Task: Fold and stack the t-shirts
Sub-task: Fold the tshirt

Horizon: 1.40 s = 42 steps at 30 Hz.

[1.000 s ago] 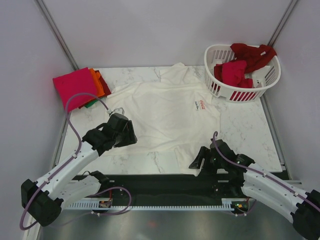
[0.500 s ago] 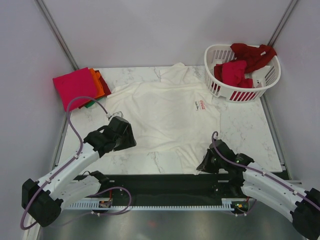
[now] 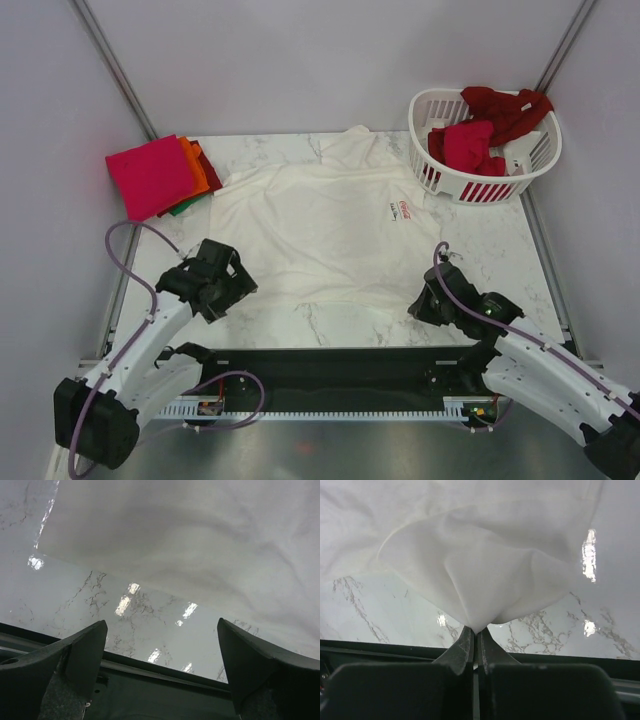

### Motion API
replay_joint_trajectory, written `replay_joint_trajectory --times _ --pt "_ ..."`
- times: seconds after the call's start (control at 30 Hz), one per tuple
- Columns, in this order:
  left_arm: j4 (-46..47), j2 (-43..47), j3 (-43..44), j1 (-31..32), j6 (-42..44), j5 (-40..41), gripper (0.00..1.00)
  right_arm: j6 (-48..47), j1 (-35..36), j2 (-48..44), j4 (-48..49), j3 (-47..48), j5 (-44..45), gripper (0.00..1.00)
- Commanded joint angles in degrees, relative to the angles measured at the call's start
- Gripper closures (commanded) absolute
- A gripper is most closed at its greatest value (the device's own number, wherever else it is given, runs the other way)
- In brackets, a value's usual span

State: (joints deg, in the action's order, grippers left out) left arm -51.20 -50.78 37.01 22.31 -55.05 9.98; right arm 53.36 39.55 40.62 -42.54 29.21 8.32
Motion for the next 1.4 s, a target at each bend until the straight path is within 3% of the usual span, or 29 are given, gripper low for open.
replay_joint_trajectory --times 0.0,0.23,0.43,0.77,1.17,1.27,1.33,1.37 --pt "0.57 -1.68 -1.07 -7.07 -2.62 -4.69 0.0 -1.68 -1.66 0.07 -1.32 1.81 3.81 1.0" --pt "0.67 -4.32 -1.15 -14.74 -2.51 -5.51 0.0 -7.2 -8.51 4.63 3.86 3.74 -1.27 1.0" --pt "1.1 -8.28 -0.98 -21.07 -2.52 -3.13 0.11 -11.79 -17.48 11.48 10.72 3.66 -12.26 1.0" --pt "4.53 -11.96 -5.19 -20.72 -5.25 1.09 0.25 -17.94 -25.65 16.24 13.54 4.19 -15.61 1.0" --pt "9.45 -13.9 -6.08 -20.02 -4.11 7.33 0.35 -19.17 -27.16 17.21 13.8 3.57 -16.84 1.0" --pt "11.81 -14.43 -6.08 -20.02 -2.53 7.25 0.42 -19.35 -27.42 17.39 13.72 3.31 -17.28 1.0" --pt "13.92 -14.78 -6.51 -20.02 -1.3 6.29 0.55 -19.35 -27.86 17.56 13.72 3.13 -17.63 1.0" --pt "14.46 -15.04 -6.86 -20.02 -1.29 6.28 0.55 -19.35 -28.03 17.56 13.72 3.13 -17.81 1.0"
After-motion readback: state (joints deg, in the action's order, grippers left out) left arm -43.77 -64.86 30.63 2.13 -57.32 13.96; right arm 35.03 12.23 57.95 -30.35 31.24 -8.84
